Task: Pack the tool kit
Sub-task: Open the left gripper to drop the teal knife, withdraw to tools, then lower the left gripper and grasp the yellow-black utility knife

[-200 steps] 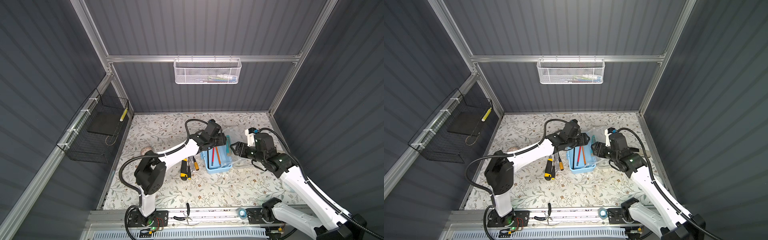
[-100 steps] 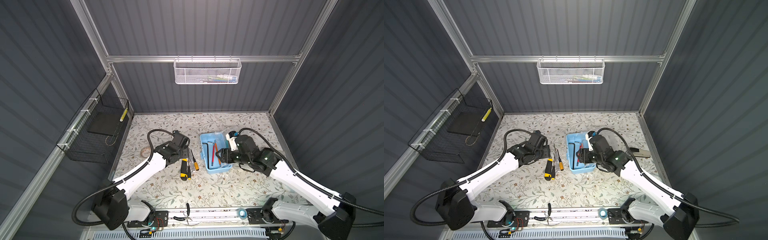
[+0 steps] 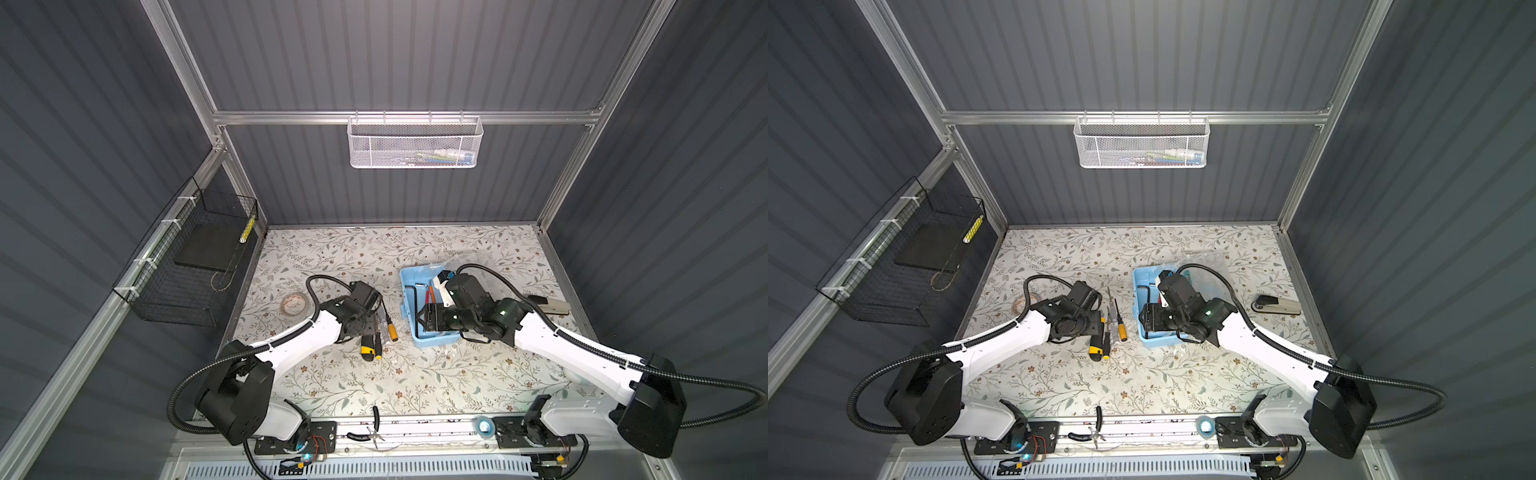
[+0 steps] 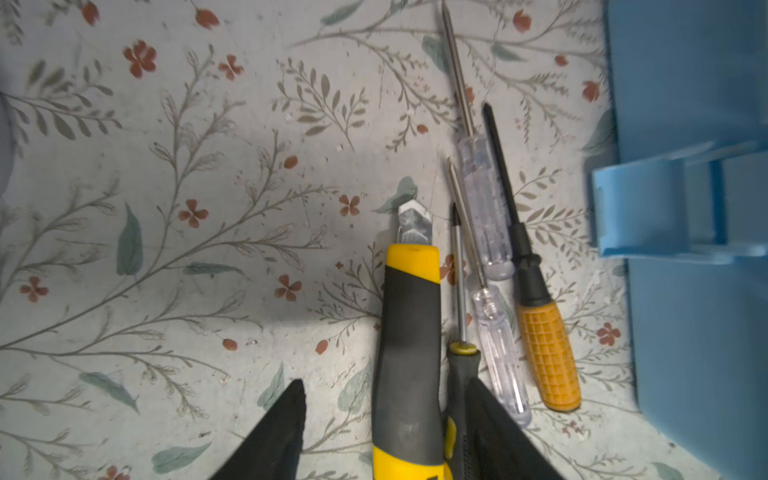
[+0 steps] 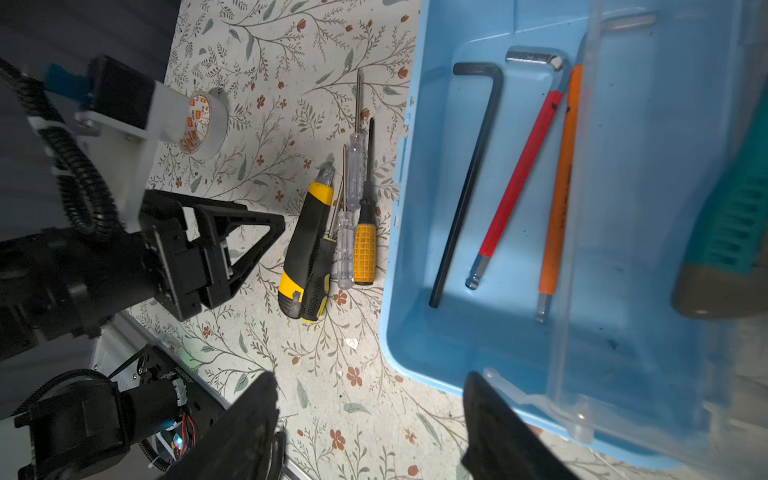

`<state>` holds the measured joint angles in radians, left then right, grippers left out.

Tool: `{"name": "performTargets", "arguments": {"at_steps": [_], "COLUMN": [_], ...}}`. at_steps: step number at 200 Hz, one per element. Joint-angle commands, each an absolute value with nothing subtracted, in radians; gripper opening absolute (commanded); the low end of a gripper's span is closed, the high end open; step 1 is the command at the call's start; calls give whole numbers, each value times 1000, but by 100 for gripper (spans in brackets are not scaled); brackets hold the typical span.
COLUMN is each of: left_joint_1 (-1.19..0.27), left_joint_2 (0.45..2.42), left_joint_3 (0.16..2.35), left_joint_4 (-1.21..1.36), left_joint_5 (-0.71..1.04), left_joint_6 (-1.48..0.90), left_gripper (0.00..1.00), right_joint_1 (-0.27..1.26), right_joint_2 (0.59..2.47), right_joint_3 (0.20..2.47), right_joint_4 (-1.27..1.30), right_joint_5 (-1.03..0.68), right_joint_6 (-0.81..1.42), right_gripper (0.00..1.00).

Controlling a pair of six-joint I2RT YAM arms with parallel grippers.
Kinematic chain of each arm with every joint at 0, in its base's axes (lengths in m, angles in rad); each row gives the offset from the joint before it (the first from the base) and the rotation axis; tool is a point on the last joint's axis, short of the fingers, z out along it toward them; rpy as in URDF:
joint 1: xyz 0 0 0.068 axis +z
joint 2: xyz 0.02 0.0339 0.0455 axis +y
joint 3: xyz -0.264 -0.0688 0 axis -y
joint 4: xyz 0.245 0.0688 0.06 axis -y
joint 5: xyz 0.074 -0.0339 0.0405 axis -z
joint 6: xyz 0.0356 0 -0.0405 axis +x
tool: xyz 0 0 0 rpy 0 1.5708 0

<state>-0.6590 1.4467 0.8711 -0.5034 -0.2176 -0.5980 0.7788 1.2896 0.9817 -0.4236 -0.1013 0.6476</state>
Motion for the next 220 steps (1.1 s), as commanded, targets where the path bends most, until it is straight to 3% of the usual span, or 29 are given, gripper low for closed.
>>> {"name": "performTargets", "arguments": {"at_steps": [1,129,220], "left_joint_1": [-658,-661,-680], "left_joint_2": [1459,1462,1507], "left_joint_3": [849,749,792], "left_joint_4": [-463,-419,-387], "left_joint_5": [-161,-186,-194], "left_joint_6": [-617,-670,-663], "left_gripper": [61,58,57], "right_joint_1": [784,783,783], "right_joint_2": [1298,1331,1305], "right_joint_3": [984,954,931], "right_joint_4": [-413,-341,-334], "right_joint_5": [-112,-127,-113], "right_joint_6": [663,676,677], "right_gripper": [71,71,71]}}
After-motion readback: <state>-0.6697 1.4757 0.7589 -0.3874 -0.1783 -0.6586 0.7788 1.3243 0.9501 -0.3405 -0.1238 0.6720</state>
